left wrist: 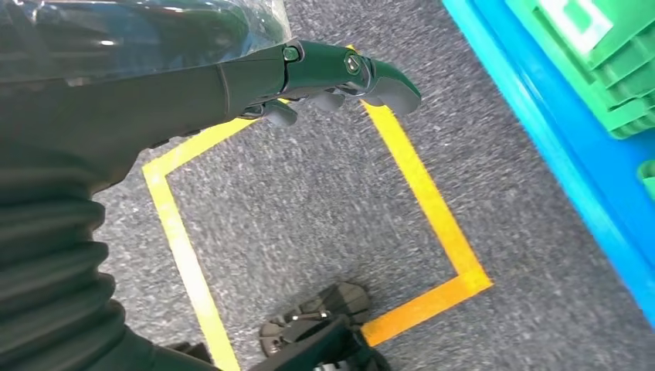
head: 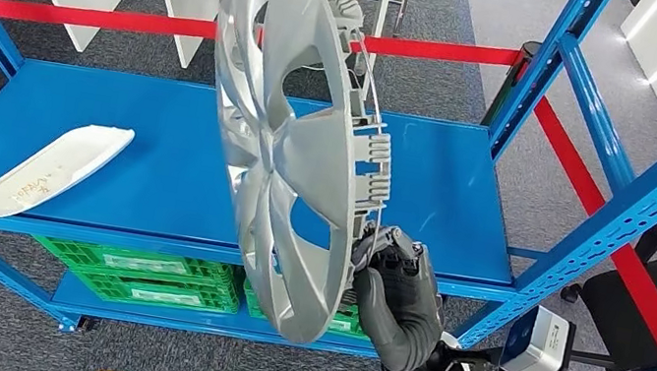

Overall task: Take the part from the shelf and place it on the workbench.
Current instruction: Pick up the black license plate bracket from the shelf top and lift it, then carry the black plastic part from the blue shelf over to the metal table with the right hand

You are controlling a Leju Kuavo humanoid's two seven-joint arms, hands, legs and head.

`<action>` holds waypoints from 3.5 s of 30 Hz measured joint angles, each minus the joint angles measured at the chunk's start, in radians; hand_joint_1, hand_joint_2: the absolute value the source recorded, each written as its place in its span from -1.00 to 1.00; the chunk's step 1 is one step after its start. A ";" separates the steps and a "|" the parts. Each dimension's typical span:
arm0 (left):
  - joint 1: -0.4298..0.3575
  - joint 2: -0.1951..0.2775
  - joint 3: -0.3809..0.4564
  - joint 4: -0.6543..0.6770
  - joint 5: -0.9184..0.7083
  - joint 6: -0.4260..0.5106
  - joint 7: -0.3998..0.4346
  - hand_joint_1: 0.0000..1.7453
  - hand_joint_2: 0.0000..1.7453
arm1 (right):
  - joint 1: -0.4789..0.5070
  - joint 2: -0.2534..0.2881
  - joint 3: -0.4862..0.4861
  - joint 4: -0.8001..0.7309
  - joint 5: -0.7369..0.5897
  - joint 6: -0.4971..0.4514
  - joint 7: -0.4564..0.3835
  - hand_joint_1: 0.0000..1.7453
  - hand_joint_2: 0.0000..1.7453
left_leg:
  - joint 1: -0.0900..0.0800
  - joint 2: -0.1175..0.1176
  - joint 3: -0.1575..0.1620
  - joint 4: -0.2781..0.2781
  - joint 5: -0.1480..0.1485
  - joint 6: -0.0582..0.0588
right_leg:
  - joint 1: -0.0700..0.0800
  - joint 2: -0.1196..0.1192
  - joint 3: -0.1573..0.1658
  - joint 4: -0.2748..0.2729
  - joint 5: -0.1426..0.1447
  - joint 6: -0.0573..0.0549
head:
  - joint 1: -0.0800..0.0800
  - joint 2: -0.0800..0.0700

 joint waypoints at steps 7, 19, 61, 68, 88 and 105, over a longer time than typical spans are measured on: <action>-0.001 -0.012 0.001 0.005 0.013 0.003 -0.033 -1.00 1.00 | -0.001 -0.006 0.006 -0.024 0.022 -0.026 0.009 1.00 1.00 | 0.000 0.000 0.000 0.000 0.000 0.000 | 0.000 0.000 0.000 0.000 0.000 0.000 | 0.000 0.000; -0.008 -0.018 0.007 0.015 0.019 -0.008 -0.037 -1.00 1.00 | -0.003 -0.010 0.019 -0.032 0.024 -0.040 0.019 1.00 1.00 | 0.000 0.000 0.000 0.000 0.000 0.000 | 0.000 0.000 0.000 0.000 0.000 0.000 | 0.000 0.000; -0.021 -0.035 0.005 0.026 0.011 -0.021 -0.012 -1.00 1.00 | 0.010 -0.035 0.033 -0.041 0.033 -0.107 0.050 1.00 1.00 | -0.002 0.006 0.047 -0.023 -0.018 0.025 | -0.006 -0.003 -0.097 0.119 -0.031 0.021 | -0.003 0.000; -0.018 -0.038 0.005 0.026 0.010 -0.022 -0.008 -1.00 1.00 | 0.024 -0.041 0.033 -0.040 0.033 -0.114 0.055 1.00 1.00 | -0.003 0.008 0.030 -0.003 -0.018 0.021 | -0.007 -0.006 -0.052 0.094 -0.004 0.023 | 0.001 0.000; -0.022 -0.037 0.005 0.026 0.014 -0.031 -0.006 -1.00 1.00 | 0.045 -0.042 0.029 -0.040 0.040 -0.142 0.082 1.00 1.00 | -0.005 0.005 0.071 -0.013 -0.046 0.003 | -0.009 -0.006 -0.057 0.010 0.059 0.009 | -0.007 0.000; -0.024 -0.037 0.004 0.026 0.017 -0.031 -0.004 -1.00 1.00 | 0.052 -0.049 0.025 -0.041 0.044 -0.158 0.092 1.00 1.00 | -0.012 0.009 0.008 0.007 -0.012 -0.005 | -0.003 -0.008 -0.004 0.002 0.013 -0.018 | 0.002 0.000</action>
